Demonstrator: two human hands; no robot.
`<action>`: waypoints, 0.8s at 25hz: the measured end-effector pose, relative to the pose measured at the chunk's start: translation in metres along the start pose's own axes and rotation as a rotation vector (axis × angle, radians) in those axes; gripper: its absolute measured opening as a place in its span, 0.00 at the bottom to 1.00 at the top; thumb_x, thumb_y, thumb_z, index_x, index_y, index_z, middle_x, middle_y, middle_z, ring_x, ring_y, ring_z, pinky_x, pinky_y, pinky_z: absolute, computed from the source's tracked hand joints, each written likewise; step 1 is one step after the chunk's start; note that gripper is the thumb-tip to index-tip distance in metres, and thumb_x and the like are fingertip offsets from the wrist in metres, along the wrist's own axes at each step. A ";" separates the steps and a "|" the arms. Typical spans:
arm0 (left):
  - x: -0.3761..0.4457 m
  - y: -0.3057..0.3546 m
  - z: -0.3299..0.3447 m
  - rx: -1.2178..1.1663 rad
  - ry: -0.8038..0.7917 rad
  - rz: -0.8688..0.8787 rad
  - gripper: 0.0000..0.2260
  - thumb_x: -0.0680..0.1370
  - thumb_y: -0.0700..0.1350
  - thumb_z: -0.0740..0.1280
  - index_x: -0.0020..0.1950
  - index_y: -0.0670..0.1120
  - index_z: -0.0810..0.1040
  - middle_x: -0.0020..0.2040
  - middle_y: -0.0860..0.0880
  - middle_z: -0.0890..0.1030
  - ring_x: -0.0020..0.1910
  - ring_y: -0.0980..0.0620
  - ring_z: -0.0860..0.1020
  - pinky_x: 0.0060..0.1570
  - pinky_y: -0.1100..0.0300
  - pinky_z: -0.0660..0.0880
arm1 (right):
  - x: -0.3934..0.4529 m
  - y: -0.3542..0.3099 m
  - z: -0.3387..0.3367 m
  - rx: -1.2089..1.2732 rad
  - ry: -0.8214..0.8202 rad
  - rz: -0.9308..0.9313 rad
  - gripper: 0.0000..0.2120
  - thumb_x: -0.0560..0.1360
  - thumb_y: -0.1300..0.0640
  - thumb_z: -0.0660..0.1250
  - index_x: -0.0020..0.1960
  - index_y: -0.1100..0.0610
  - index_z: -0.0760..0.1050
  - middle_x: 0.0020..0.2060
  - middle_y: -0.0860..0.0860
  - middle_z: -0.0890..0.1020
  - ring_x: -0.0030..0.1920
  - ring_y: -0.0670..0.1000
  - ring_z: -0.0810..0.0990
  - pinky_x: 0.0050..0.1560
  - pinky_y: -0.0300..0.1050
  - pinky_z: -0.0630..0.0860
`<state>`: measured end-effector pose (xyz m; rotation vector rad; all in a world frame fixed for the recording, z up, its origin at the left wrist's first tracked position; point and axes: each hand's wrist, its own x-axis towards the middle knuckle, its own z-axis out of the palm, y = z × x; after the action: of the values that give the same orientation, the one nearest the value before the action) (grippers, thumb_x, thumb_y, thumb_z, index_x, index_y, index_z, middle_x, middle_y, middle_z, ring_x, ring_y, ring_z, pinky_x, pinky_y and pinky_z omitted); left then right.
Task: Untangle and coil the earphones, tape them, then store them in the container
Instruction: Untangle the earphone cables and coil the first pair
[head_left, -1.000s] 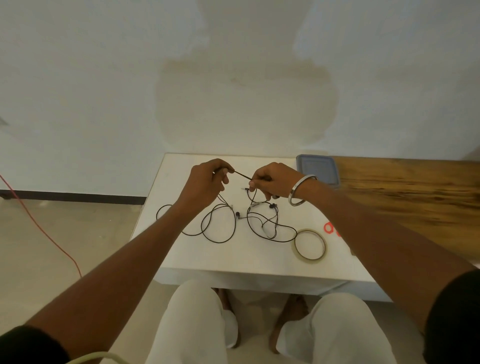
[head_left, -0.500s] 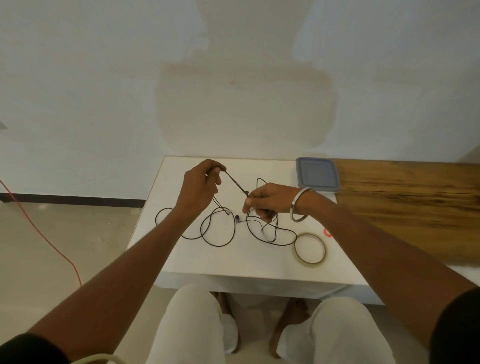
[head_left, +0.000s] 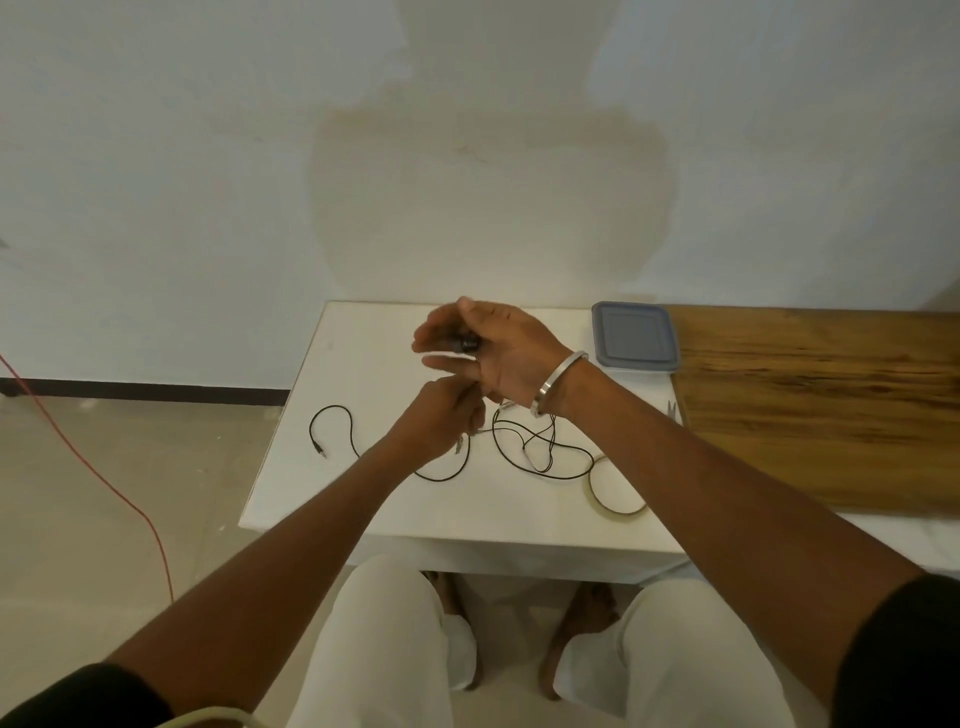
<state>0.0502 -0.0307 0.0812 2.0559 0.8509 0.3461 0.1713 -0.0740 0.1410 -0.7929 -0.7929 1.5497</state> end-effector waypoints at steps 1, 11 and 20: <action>-0.001 0.001 0.004 0.025 -0.053 -0.019 0.16 0.83 0.42 0.55 0.38 0.51 0.74 0.32 0.50 0.78 0.32 0.54 0.77 0.37 0.57 0.74 | 0.001 0.001 -0.002 0.006 0.040 -0.040 0.16 0.82 0.58 0.53 0.54 0.65 0.76 0.50 0.61 0.81 0.56 0.59 0.80 0.60 0.54 0.77; -0.012 -0.003 0.003 -0.014 -0.181 -0.007 0.11 0.83 0.44 0.57 0.54 0.46 0.79 0.33 0.52 0.78 0.32 0.54 0.77 0.41 0.60 0.76 | -0.003 0.007 -0.034 -0.551 0.386 -0.143 0.16 0.82 0.54 0.53 0.51 0.51 0.80 0.53 0.45 0.82 0.58 0.44 0.77 0.59 0.41 0.73; -0.011 -0.008 -0.020 0.043 -0.155 -0.035 0.09 0.79 0.44 0.62 0.53 0.50 0.81 0.34 0.53 0.80 0.30 0.57 0.78 0.36 0.59 0.80 | -0.010 0.015 -0.050 -1.097 0.313 -0.057 0.14 0.81 0.54 0.56 0.53 0.52 0.81 0.50 0.48 0.83 0.47 0.47 0.79 0.50 0.41 0.74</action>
<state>0.0281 -0.0228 0.0868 2.0746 0.8041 0.1481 0.2063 -0.0824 0.1023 -1.7212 -1.4127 0.8058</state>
